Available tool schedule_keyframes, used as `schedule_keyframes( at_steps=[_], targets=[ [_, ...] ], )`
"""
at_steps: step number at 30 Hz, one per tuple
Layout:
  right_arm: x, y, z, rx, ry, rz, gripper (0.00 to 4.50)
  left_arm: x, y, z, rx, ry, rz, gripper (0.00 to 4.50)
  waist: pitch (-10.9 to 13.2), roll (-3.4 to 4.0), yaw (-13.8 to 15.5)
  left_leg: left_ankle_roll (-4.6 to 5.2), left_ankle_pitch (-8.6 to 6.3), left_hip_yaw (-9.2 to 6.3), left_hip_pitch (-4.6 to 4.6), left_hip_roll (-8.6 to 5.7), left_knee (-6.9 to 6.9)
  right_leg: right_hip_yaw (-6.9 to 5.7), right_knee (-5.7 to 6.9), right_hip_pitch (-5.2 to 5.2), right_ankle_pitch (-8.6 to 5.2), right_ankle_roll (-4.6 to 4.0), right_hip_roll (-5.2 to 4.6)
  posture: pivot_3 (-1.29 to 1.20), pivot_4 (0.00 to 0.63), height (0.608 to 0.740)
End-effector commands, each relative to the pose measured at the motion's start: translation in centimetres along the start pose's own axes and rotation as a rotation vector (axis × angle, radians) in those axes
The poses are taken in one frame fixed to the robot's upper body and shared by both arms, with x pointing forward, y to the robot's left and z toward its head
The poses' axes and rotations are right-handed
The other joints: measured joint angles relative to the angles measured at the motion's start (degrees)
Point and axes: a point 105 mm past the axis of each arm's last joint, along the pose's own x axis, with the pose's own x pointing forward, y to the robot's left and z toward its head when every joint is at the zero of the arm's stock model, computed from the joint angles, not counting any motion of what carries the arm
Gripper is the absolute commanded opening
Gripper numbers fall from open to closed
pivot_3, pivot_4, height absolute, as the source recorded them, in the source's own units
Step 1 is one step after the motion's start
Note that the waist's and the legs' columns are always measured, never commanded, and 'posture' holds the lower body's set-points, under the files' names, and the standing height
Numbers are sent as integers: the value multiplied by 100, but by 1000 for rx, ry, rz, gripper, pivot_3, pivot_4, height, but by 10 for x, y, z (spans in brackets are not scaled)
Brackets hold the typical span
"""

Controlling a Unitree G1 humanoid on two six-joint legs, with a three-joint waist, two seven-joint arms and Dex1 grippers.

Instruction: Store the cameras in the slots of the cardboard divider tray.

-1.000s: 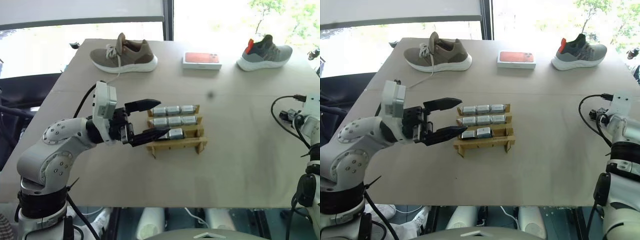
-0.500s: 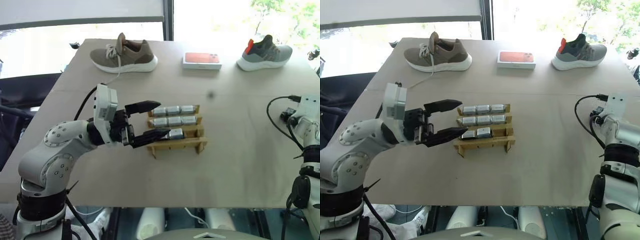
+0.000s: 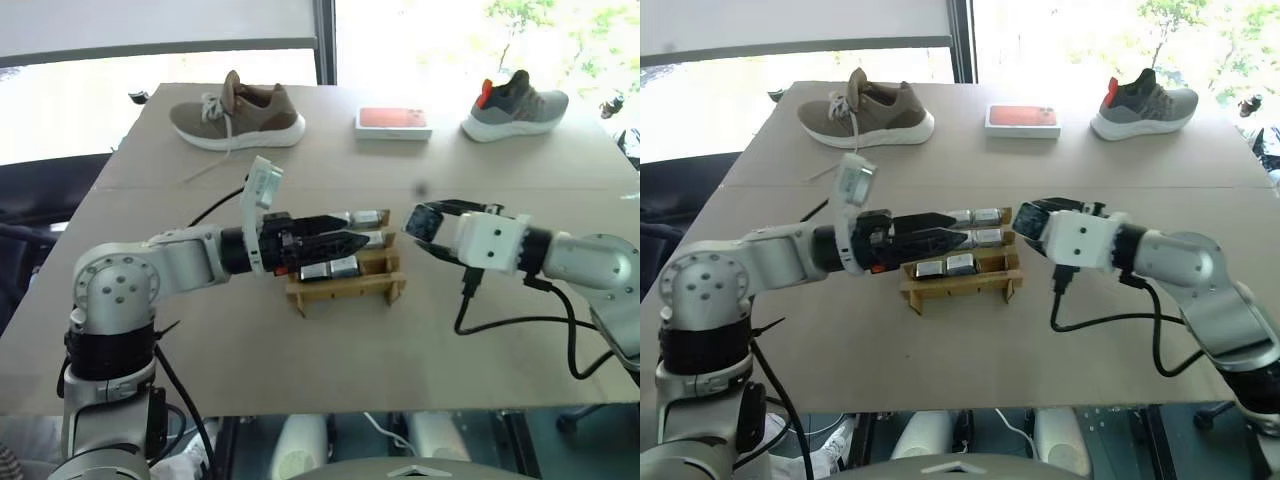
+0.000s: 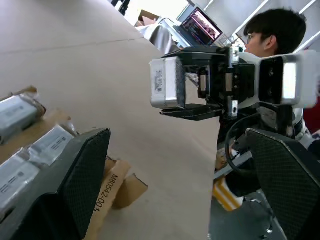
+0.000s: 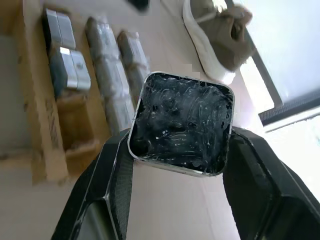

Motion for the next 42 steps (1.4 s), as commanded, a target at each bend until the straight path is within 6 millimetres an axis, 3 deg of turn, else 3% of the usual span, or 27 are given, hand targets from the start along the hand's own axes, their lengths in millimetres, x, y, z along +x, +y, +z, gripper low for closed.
schedule_keyframes(
  at_steps=[1,6,19,23,24,29,30,32,33,34,38,42],
  targets=[
    [8,-2,18,-63,-57,28,2000,4,-5,4,9,22,-24,4500,0,0,42,0,0,-1,-2,-1,-2,-1,-2,0,0,-1,-2,0,150,740],
    [12,3,31,-78,-103,58,2000,4,-2,8,3,10,-13,4500,0,1,95,-1,0,-13,-54,-9,-4,-21,-17,-37,1,0,-18,0,150,740],
    [22,14,53,-95,-193,103,2000,11,-9,6,-19,35,-64,4500,0,1,104,-3,2,-29,-53,-13,8,-36,-6,-28,1,0,-20,0,150,740],
    [23,13,55,-98,-205,102,2000,13,-11,5,-24,45,-74,3433,0,1,101,-3,2,-29,-53,-14,7,-38,-7,-28,1,0,-22,0,150,740],
    [23,13,56,-94,-209,102,2000,13,-11,4,-23,48,-74,2842,0,1,101,-3,2,-29,-53,-14,7,-38,-7,-28,1,0,-22,0,150,740],
    [22,17,57,-38,-219,154,2000,13,-13,8,-32,38,-92,812,0,1,101,-3,2,-30,-52,-15,8,-38,-6,-28,1,0,-22,0,150,740],
    [22,17,57,-22,-221,164,2798,12,-13,9,-34,37,-91,827,0,1,101,-3,2,-31,-53,-15,8,-39,-6,-28,1,0,-22,0,150,740],
    [19,10,52,-13,-201,113,3208,12,-10,11,-22,41,-72,827,0,1,101,-3,2,-31,-53,-15,7,-38,-6,-28,1,0,-22,0,150,740],
    [16,7,46,6,-179,79,3823,12,-8,12,-10,42,-61,827,0,1,104,-3,2,-32,-53,-15,7,-39,-6,-28,1,0,-22,0,150,740],
    [10,8,37,33,-138,72,4080,12,-7,14,0,45,-52,827,0,1,114,-3,2,-32,-54,-16,8,-40,-6,-28,1,0,-22,0,150,740],
    [-20,16,14,252,-106,64,4080,14,-2,21,61,60,-13,827,-1,-1,155,-2,2,-40,-62,-23,7,-66,-17,-22,1,0,-33,0,150,740],
    [-53,20,-4,310,-43,64,4080,28,4,27,122,95,9,827,0,0,151,-1,1,-39,-62,-30,6,-70,-18,-22,1,1,-35,0,150,740]
  ],
)
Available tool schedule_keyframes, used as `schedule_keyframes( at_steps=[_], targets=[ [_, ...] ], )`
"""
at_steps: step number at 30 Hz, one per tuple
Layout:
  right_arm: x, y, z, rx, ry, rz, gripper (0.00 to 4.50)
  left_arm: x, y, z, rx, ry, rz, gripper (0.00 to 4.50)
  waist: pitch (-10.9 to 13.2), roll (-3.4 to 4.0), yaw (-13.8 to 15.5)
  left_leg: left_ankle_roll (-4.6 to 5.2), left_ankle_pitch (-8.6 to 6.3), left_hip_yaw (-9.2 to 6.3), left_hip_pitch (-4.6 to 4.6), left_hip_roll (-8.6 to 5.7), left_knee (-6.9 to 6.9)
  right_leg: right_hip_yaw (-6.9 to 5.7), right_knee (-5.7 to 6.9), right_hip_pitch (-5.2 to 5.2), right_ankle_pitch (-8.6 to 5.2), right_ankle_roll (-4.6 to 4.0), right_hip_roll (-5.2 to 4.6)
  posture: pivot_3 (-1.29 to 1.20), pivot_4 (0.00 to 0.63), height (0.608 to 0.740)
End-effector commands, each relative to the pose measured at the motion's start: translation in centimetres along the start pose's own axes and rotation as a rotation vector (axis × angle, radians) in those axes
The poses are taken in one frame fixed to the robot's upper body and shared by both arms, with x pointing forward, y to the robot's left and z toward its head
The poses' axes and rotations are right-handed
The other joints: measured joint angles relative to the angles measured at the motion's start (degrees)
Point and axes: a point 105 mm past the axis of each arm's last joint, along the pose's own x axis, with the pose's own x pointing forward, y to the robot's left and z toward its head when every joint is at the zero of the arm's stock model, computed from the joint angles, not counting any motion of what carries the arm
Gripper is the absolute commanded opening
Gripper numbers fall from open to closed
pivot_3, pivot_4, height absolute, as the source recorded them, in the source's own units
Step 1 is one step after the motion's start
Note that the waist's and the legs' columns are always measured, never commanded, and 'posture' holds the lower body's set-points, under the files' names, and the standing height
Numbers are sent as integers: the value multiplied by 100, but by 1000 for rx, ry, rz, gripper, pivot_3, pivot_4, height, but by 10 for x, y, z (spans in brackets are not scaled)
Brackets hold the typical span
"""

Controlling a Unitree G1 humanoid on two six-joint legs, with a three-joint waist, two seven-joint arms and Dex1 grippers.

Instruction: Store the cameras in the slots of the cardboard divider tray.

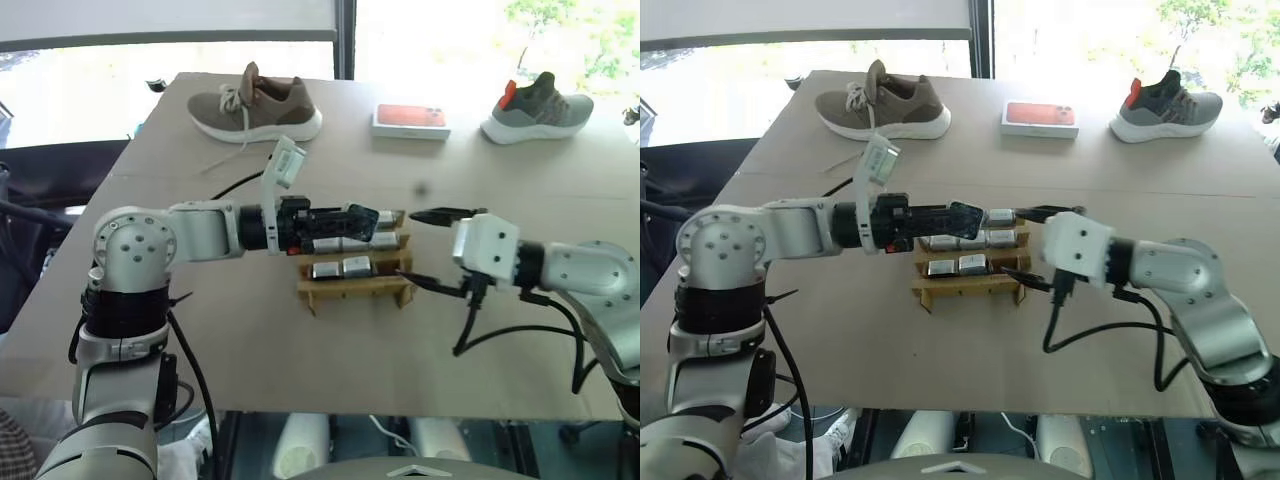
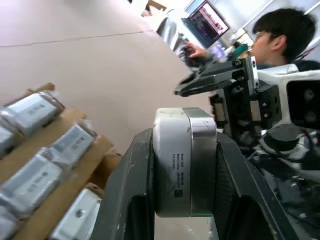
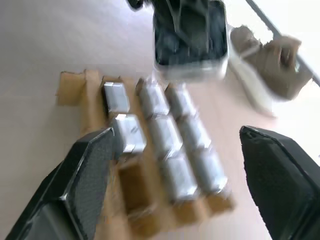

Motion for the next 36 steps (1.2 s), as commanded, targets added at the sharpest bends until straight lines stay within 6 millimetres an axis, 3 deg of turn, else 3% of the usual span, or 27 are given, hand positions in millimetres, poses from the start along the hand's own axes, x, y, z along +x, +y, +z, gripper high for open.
schedule_keyframes(
  at_steps=[1,7,17,26,31,36],
  targets=[
    [-32,-5,9,-29,-19,-13,4080,16,-1,12,80,20,-14,827,1,-2,-5,0,0,-1,0,0,0,-2,2,1,0,0,1,0,150,740],
    [-51,-2,18,106,-73,-11,4080,51,6,-3,303,218,-17,827,0,0,-59,1,0,6,11,-5,-3,12,5,2,0,-1,20,0,150,740],
    [-61,-1,12,137,-50,-110,4080,59,39,-36,476,479,-35,827,1,0,-19,5,-2,12,4,3,-2,32,1,-5,-1,-1,32,0,150,740],
    [-61,-2,9,118,-30,-134,4080,73,45,-39,568,612,-78,827,-1,-1,-5,9,-4,10,4,3,4,31,2,-3,-1,0,33,0,150,740],
    [-59,0,9,111,-27,-138,4080,70,48,-34,669,723,-72,827,-2,-2,-14,11,-5,9,5,3,7,36,3,-1,-1,0,34,0,150,740],
    [-57,1,9,102,-27,-146,4080,66,43,-28,659,755,-73,827,-2,-1,-48,22,-12,13,8,8,7,47,5,-3,-2,0,41,0,150,740]
  ],
)
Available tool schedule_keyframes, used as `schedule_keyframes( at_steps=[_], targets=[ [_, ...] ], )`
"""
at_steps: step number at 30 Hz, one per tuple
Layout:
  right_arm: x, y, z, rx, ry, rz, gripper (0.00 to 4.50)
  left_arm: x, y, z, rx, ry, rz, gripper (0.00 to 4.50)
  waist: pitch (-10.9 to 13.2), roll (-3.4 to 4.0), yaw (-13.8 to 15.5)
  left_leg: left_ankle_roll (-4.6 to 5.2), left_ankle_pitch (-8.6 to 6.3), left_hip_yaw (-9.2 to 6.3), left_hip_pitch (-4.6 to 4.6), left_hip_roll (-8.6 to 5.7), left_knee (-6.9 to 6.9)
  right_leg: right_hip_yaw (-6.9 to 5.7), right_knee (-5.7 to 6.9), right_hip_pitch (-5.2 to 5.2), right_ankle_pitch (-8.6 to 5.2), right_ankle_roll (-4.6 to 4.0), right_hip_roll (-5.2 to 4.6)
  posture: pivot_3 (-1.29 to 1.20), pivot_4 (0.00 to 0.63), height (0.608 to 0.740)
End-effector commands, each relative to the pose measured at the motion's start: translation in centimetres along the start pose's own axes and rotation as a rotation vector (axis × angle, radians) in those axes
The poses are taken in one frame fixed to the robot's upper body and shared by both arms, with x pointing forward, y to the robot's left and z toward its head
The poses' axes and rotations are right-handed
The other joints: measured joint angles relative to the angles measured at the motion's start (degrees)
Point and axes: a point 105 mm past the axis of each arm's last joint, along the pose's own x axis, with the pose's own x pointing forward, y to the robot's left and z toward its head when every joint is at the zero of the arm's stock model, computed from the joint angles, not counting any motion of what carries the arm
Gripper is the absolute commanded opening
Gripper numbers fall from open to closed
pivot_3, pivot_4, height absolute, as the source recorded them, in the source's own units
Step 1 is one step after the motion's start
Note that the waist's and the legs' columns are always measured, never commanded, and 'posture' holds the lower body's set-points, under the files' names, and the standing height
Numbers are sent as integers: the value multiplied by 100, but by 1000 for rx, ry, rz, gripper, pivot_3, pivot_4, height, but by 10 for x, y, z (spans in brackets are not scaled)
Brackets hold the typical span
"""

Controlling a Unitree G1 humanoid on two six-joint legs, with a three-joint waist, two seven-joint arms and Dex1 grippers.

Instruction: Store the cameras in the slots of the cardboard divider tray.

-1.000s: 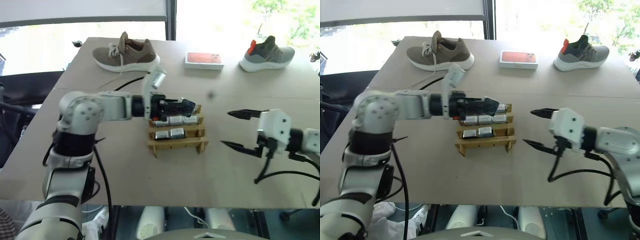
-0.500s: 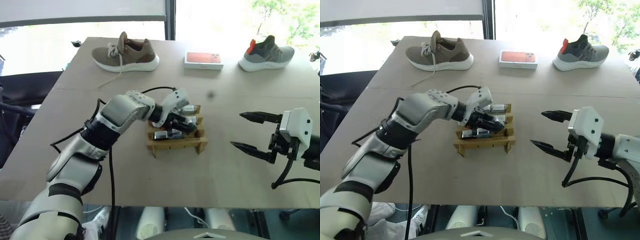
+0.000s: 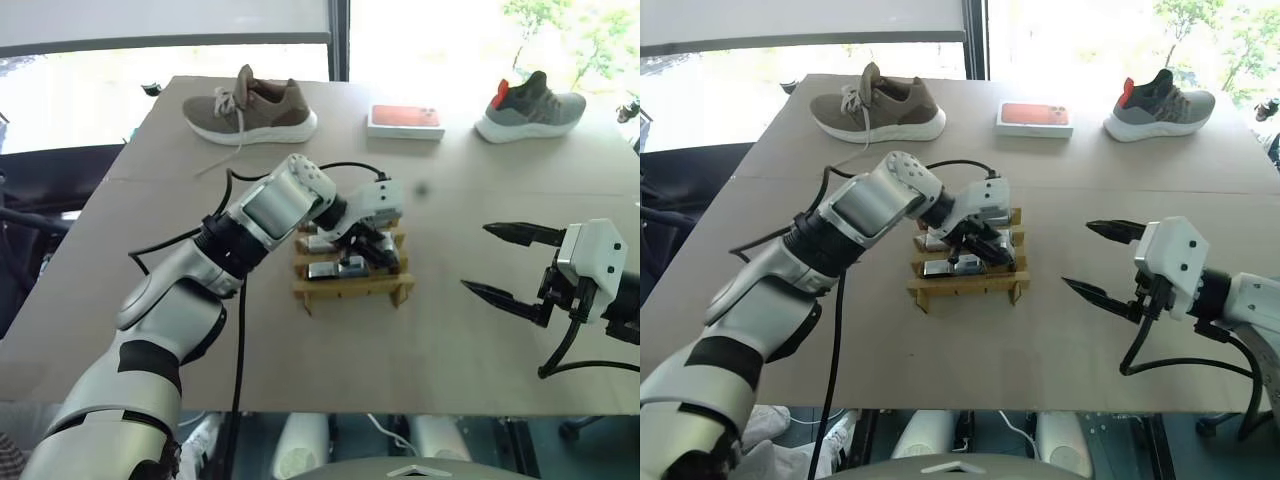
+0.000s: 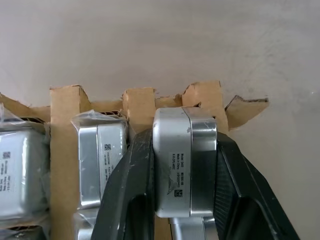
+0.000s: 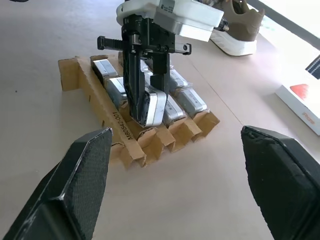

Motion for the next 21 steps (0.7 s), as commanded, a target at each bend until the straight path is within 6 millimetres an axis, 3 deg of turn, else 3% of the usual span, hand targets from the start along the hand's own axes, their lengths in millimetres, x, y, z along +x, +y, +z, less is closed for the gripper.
schedule_keyframes(
  at_steps=[1,10,17,21],
  targets=[
    [1,2,9,-48,-24,-7,4080,-9,6,-7,-20,56,41,827,0,0,-1,-1,0,-1,0,1,0,0,0,-1,0,0,1,0,150,740],
    [3,4,5,-47,-14,-22,4080,-3,-1,9,-60,21,29,827,0,0,12,-1,1,-1,-1,2,0,1,0,-1,0,0,2,0,150,740],
    [3,4,5,-55,-11,-31,4080,-4,-10,29,-272,-54,-44,827,1,-1,22,-1,0,-2,-15,1,2,0,-4,-9,0,2,-1,0,150,740],
    [3,4,5,-55,-13,-29,4080,-3,-5,17,-241,-6,-13,827,1,-1,21,0,0,-2,-15,0,0,0,-4,-12,0,1,-1,0,150,740]
  ],
)
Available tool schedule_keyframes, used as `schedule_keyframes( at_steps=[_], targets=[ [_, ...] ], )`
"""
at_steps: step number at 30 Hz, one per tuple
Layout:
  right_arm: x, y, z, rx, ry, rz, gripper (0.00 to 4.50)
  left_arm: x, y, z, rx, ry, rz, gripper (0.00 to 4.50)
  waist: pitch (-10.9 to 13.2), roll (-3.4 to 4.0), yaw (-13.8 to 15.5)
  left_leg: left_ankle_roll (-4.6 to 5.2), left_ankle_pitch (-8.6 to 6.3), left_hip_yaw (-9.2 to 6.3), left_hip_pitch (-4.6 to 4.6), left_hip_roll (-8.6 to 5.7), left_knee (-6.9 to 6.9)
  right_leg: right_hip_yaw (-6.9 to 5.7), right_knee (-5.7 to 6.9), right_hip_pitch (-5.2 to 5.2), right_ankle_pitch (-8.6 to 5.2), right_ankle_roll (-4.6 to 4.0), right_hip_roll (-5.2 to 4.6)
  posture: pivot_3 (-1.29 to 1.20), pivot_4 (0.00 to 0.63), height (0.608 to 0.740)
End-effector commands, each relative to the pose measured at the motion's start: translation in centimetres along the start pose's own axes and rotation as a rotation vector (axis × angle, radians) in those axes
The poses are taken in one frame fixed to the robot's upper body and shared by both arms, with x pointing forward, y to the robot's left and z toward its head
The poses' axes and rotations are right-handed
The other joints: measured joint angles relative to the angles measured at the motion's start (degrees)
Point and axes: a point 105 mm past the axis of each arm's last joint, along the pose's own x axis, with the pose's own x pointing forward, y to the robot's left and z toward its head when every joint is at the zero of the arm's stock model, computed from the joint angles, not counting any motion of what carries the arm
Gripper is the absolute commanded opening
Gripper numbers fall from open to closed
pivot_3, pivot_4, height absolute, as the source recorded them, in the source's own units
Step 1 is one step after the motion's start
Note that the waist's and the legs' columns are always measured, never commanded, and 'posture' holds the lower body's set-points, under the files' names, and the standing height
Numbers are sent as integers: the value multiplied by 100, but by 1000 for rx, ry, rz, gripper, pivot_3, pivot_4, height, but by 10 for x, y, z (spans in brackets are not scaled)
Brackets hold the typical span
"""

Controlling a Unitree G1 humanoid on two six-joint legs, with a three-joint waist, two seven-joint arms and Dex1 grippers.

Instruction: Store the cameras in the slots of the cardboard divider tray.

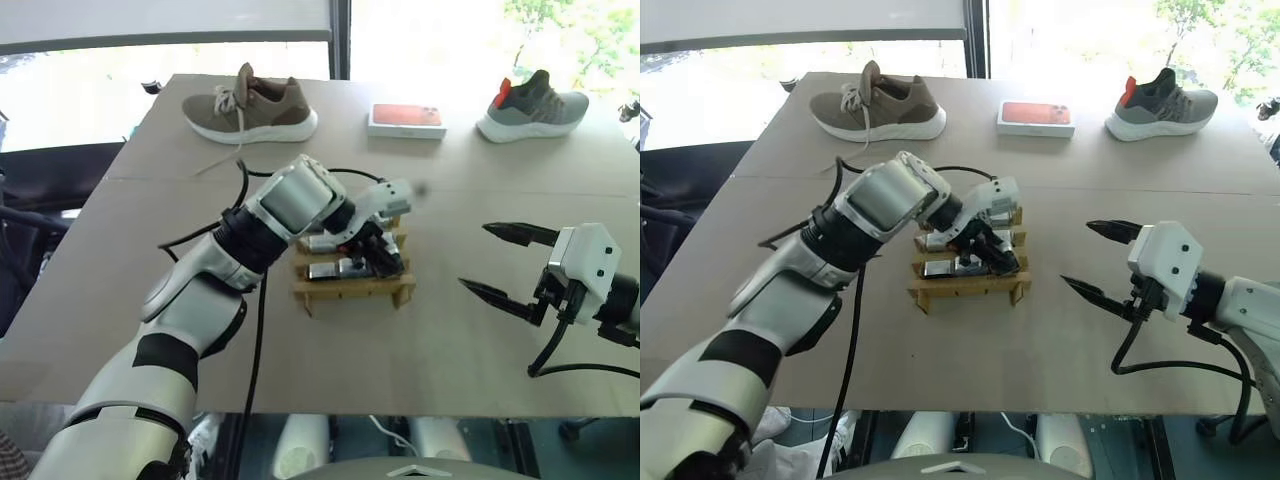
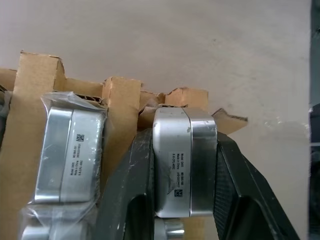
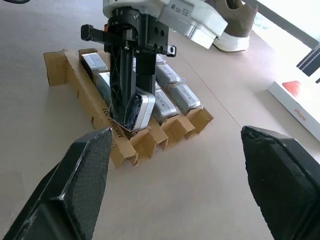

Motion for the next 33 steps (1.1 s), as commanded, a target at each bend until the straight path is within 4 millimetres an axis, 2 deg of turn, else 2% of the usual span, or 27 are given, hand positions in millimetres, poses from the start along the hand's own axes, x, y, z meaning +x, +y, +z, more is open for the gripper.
schedule_keyframes(
  at_steps=[1,7,14,17,20,23,33],
  targets=[
    [0,4,10,-41,-28,6,4080,-5,6,0,81,21,58,827,0,0,-3,0,0,2,2,0,0,2,1,0,0,0,0,0,150,740],
    [-1,5,9,-36,-18,14,4080,0,20,-10,183,74,143,827,-1,1,0,0,0,4,5,0,2,5,4,1,1,-1,0,0,150,740],
    [-2,5,8,-33,-11,16,4080,5,16,-8,237,91,151,827,-1,1,4,1,0,3,9,0,10,5,12,5,0,-1,0,0,150,740],
    [-2,5,8,-31,-7,23,4080,7,13,-1,329,83,193,827,-1,1,13,1,0,3,9,-1,11,5,12,6,1,0,0,0,150,740],
    [-2,4,7,-23,-5,38,4080,8,6,4,348,63,202,827,-1,1,28,1,0,2,9,0,15,5,13,8,1,0,-2,0,150,740],
    [-3,-2,5,-10,-5,53,4080,9,1,5,339,56,197,827,-1,1,39,2,-1,1,7,0,21,5,13,10,1,0,-2,0,150,740],
    [-16,-31,12,74,-62,112,4080,8,6,2,341,68,228,827,-1,1,52,5,-3,-1,6,-1,22,5,12,10,1,-1,-2,0,150,740]
  ],
)
